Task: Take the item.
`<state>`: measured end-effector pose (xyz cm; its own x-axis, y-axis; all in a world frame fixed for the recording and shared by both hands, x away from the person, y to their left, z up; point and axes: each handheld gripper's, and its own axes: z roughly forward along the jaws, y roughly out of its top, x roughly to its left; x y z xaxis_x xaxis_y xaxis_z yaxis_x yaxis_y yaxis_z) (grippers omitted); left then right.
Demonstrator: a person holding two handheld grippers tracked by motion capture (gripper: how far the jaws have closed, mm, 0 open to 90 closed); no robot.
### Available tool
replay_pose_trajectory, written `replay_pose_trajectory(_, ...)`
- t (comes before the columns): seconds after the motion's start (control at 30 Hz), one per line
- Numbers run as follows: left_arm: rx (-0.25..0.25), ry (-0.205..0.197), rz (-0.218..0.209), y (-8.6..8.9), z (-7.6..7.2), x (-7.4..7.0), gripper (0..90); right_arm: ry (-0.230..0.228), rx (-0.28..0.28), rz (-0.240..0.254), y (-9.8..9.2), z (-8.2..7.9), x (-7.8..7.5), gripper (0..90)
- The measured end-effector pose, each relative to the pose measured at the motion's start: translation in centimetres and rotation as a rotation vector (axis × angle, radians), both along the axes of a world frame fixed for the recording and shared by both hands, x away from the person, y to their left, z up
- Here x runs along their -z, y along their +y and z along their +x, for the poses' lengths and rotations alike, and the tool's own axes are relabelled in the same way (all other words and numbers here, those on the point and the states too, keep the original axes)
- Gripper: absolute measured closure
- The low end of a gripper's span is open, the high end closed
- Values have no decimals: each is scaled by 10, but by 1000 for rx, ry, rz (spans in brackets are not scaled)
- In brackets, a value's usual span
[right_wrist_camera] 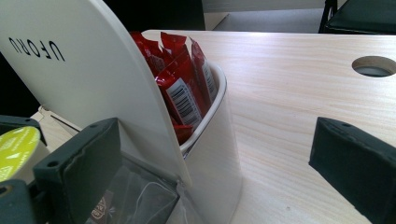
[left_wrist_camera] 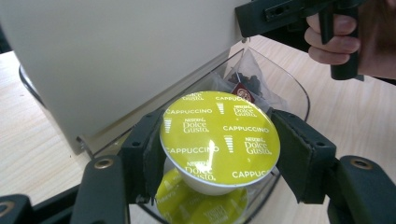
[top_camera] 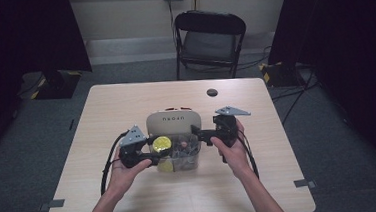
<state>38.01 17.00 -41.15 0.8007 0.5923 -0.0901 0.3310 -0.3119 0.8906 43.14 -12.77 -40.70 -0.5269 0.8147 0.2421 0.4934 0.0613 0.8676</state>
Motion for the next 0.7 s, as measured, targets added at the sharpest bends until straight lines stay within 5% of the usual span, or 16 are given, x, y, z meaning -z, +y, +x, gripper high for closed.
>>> replay_pose_trajectory(0.7,-8,-16,-52,26,-2,-16,381,-1,-1,1,-1,0,0,16)
